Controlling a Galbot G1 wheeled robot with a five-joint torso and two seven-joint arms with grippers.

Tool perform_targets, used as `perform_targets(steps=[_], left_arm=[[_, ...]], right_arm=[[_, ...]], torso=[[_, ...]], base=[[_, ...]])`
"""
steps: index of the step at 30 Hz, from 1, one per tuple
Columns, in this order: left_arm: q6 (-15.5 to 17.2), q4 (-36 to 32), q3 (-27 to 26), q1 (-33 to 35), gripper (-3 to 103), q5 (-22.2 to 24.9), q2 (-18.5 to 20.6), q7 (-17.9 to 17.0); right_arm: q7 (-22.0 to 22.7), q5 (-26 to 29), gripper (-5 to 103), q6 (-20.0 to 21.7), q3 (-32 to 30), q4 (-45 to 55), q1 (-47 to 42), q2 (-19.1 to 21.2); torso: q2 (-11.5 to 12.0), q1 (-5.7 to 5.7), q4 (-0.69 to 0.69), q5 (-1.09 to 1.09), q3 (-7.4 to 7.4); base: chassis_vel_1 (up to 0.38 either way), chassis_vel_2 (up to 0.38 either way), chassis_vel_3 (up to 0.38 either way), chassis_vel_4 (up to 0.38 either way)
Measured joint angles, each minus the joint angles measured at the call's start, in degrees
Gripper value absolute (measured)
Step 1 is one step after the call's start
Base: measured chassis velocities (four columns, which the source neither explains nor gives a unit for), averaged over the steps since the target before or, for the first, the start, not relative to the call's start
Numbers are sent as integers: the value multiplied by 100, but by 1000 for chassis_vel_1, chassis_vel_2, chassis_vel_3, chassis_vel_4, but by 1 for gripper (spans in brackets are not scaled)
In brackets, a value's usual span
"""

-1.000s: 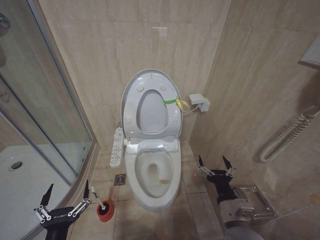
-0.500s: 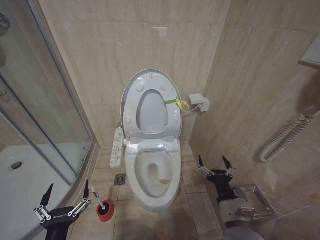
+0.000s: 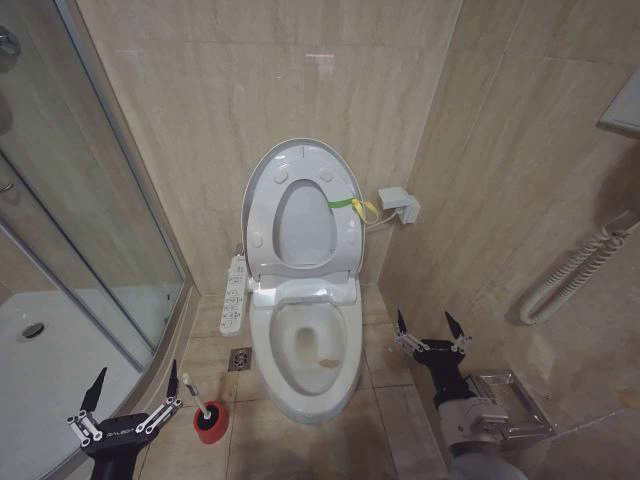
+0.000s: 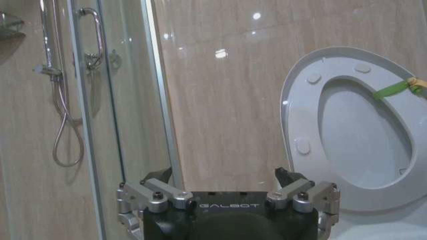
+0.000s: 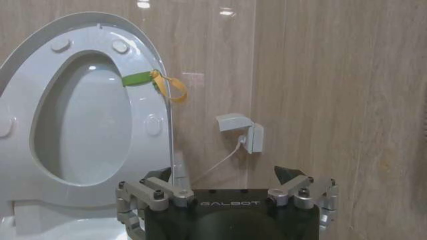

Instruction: Open the toilet lid, clean the toilet bowl with a toilet brush, close the toilet lid, and flush.

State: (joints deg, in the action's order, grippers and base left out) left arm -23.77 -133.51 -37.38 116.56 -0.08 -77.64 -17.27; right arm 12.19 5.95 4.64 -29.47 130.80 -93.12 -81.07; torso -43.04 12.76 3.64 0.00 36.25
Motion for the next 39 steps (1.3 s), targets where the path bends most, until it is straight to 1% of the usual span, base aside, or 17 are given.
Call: perform_targets(steps=[3, 5, 6, 8, 9, 11, 15, 16, 20, 21, 23, 24, 26, 27, 30, 34, 39], left_arm=[[37, 11, 0, -40, 100, 16, 0, 12], [325, 129, 0, -317, 101, 157, 2, 116], [325, 129, 0, -317, 101, 157, 2, 116], [633, 249, -1, -610, 101, 311, 6, 227], [917, 363, -3, -883, 101, 454, 10, 334], [1043, 412, -4, -1001, 101, 517, 11, 378], [1813, 719, -9, -1736, 100, 901, 20, 658], [1813, 719, -9, -1736, 100, 901, 20, 658], [2542, 1009, -14, -2426, 103, 1264, 30, 919], [2542, 1009, -14, -2426, 103, 1264, 30, 919], [2945, 1168, -16, -2814, 103, 1464, 36, 1069], [2945, 1168, -16, -2814, 103, 1464, 36, 1069], [3405, 1350, -20, -3250, 103, 1693, 42, 1234], [3405, 1350, -20, -3250, 103, 1693, 42, 1234], [3980, 1576, -23, -3798, 99, 1978, 49, 1444], [4186, 1660, -25, -3990, 100, 2081, 52, 1519], [4210, 1653, -28, -3994, 100, 2085, 56, 1523]], right_arm=[[0, 0, 100, 0, 0, 0, 0, 0], [0, 0, 100, 0, 0, 0, 0, 0], [0, 0, 100, 0, 0, 0, 0, 0], [-1, 0, 100, 0, 0, 0, 0, 0], [0, 0, 100, 0, -1, 0, 0, 0], [0, 1, 100, 0, 0, 0, 0, 0], [0, 0, 100, 0, 0, 0, 0, 0], [0, 0, 100, 0, 0, 0, 0, 0], [0, 1, 100, 0, 0, 0, 0, 0], [0, 1, 100, 0, 0, 0, 0, 0], [0, 0, 100, 0, -1, 0, 0, 0], [0, 0, 100, 0, -1, 0, 0, 0], [0, 0, 100, 0, -1, 0, 0, 0], [0, 0, 100, 0, -1, 0, 0, 0], [0, 1, 100, 0, 0, 0, 0, 0], [0, 0, 100, 0, 0, 0, 0, 0], [0, 0, 100, 0, 0, 0, 0, 0]], torso=[[0, 0, 0, 1, 0], [0, 0, -1, 0, 0], [0, 0, -1, 0, 0], [0, 0, 0, 0, 0], [0, 0, 0, 0, 0], [0, 0, 0, -1, 0], [1, 0, 0, 0, 0], [1, 0, 0, 0, 0], [1, 0, 0, 0, 1], [1, 0, 0, 0, 1], [1, 0, 0, 0, 1], [1, 0, 0, 0, 1], [1, 1, 0, 0, 1], [1, 1, 0, 0, 1], [1, 1, 1, 0, 1], [1, 1, 1, 0, 1], [1, 0, 0, 0, 0]], base=[[0, 0, 0, 0], [0, 0, 0, 0], [0, 0, 0, 0], [0, 0, 0, 0], [0, 0, 0, 0], [0, 0, 0, 0], [0, 0, 0, 0], [0, 0, 0, 0], [0, 0, 0, 0], [0, 0, 0, 0], [0, 0, 0, 0], [0, 0, 0, 0], [0, 0, 0, 0], [0, 0, 0, 0], [0, 0, 0, 0], [0, 0, 0, 0], [0, 0, 0, 0]])
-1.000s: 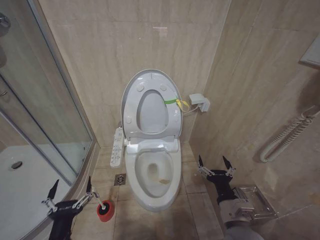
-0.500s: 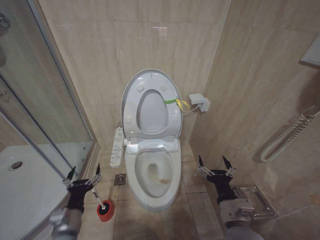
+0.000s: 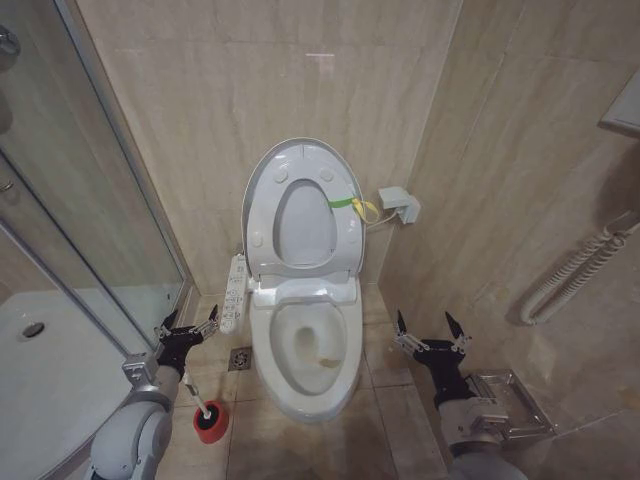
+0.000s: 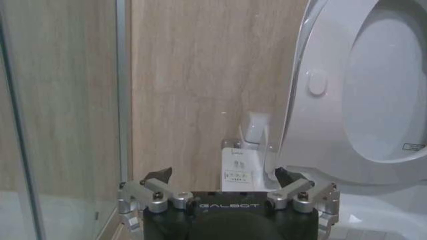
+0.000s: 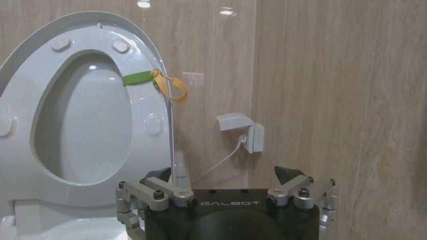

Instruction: Open the toilet lid, clean the toilet bowl with a toilet brush, close the toilet lid, and flush.

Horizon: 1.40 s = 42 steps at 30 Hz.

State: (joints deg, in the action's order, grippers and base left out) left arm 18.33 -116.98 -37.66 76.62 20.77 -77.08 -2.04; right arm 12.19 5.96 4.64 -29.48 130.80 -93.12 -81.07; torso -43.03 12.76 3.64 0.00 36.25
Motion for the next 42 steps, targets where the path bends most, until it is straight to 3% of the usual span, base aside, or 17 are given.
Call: perform_targets(steps=[5, 13, 16, 18, 23, 24, 26, 27, 29, 31, 35, 42], left_arm=[[-89, -454, -23, 234, 100, -126, 49, -13], [-525, -1979, -108, 1080, 100, -654, 212, -136], [-592, -2199, -124, 1195, 100, -730, 235, -156], [-699, -2465, -164, 1520, 100, -860, 230, -346], [-963, -2354, -178, 1769, 100, -928, 228, -457], [-1129, -2248, -182, 1807, 100, -934, 230, -466], [-1808, -1851, -180, 1880, 98, -918, 255, -406], [-1808, -1851, -180, 1880, 98, -918, 255, -406], [-2344, -1493, -174, 1923, 98, -892, 264, -329], [-2610, -1298, -160, 1955, 98, -870, 264, -300], [-2717, -1231, -127, 1974, 100, -847, 243, -299], [-2583, -1258, -77, 1978, 100, -843, 146, -447]], right_arm=[[0, 0, 100, 0, 0, 0, 0, 0], [0, 0, 100, 0, 0, 0, 0, 0], [0, 0, 100, 0, 0, 0, 0, 0], [0, 0, 100, 0, 0, 0, 0, 0], [0, 0, 100, 0, 0, 0, 0, 0], [0, 0, 100, 0, 0, 0, 0, 0], [0, 0, 100, 0, 0, 0, 0, 0], [0, 0, 100, 0, 0, 0, 0, 0], [0, 0, 100, 0, 0, 0, 0, 0], [0, 0, 100, 0, 0, 0, 0, 0], [0, 0, 100, 0, 0, 0, 0, 0], [0, 0, 100, 0, 0, 0, 0, 0]], torso=[[0, 0, 1, 1, 0], [-1, -1, 0, 1, 0], [-2, -1, 0, 3, -1], [-2, -1, 0, 3, -1], [-1, -1, 0, -1, -1], [-2, -1, 0, 2, -1], [-1, -1, 1, -1, 0], [-1, -1, 1, -1, 0], [-1, -1, 1, 0, 0], [-1, -1, 0, -1, 0], [-1, -1, 0, 0, 0], [-1, 0, 1, 1, 0]], base=[[0, 0, 0, 0], [0, 0, 0, 0], [0, 0, 0, 0], [0, 0, 0, 0], [0, 0, 0, 0], [0, 0, 0, 0], [0, 0, 0, 0], [0, 0, 0, 0], [0, 0, 0, 0], [0, 0, 0, 0], [0, 0, 0, 0], [0, 0, 0, 0]])
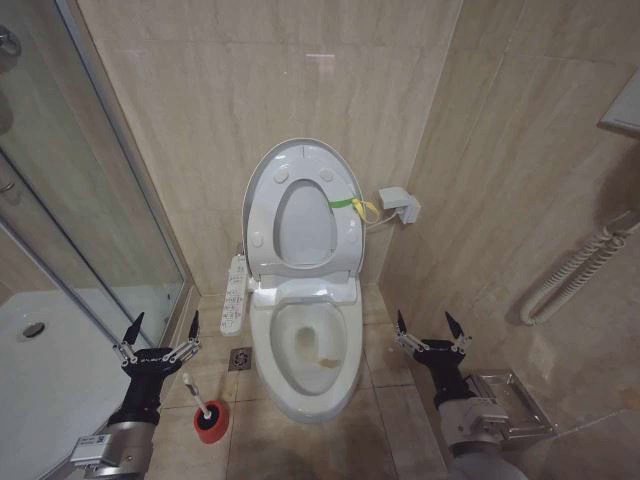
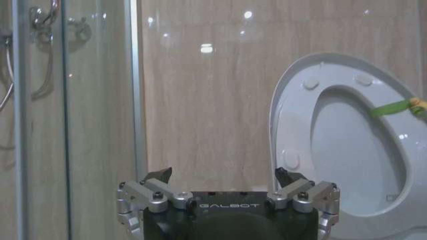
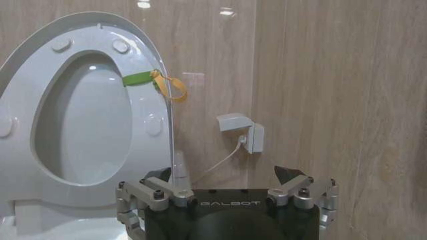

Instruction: Open the toilet lid, clean the toilet bowl with a toilet brush, close the toilet lid, and flush.

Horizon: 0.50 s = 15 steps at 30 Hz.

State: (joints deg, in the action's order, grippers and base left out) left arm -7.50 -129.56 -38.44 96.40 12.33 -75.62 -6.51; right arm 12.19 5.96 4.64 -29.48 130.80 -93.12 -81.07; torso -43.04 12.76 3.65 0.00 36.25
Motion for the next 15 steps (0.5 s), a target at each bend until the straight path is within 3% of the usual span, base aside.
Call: perform_targets(steps=[12, 15], left_arm=[[-256, 1637, 64, -212, 100, 245, 9, -51], [-557, 2346, 187, -352, 100, 251, -37, 91]], right_arm=[[0, 0, 100, 0, 0, 0, 0, 0], [0, 0, 100, 0, 0, 0, 0, 0]], torso=[[0, 1, 0, 0, 1], [0, 0, -1, -1, 1]], base=[[0, 0, 0, 0], [0, 0, 0, 0]])
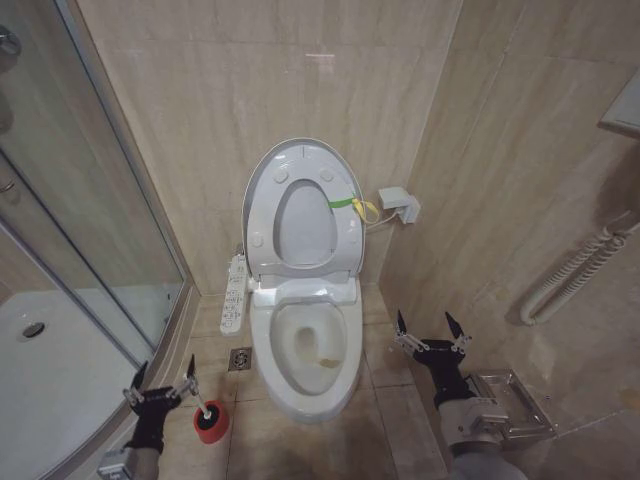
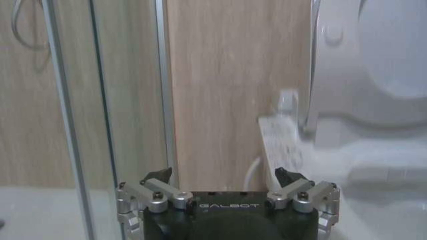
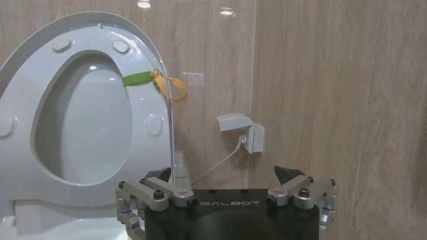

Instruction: Open the toilet lid, clean the toilet bowl with a toilet brush, close the toilet lid, and flush.

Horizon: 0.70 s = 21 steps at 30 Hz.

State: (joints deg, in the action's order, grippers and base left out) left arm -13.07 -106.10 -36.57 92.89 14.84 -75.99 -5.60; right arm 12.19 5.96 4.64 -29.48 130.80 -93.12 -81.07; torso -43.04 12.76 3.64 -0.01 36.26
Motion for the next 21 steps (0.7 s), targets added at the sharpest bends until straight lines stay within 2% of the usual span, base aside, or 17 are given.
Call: perform_targets(steps=[9, 13, 17, 21], left_arm=[[-181, 770, 123, -217, 100, -19, -5, 29], [-303, 1452, 160, -444, 101, 34, 55, 32], [-368, 1740, 170, -591, 101, 35, 64, 45], [-564, 2287, 173, -857, 99, 73, 148, 176]], right_arm=[[0, 0, 100, 0, 0, 0, 0, 0], [0, 0, 100, 0, 0, 0, 0, 0], [0, 0, 100, 0, 0, 0, 0, 0], [0, 0, 100, 0, 0, 0, 0, 0]], torso=[[0, 0, 0, 1, 0], [0, 0, 0, 1, 0], [0, 0, 1, 1, 0], [0, 0, 0, 1, 0]], base=[[0, 0, 0, 0], [0, 0, 0, 0], [0, 0, 0, 0], [0, 0, 0, 0]])
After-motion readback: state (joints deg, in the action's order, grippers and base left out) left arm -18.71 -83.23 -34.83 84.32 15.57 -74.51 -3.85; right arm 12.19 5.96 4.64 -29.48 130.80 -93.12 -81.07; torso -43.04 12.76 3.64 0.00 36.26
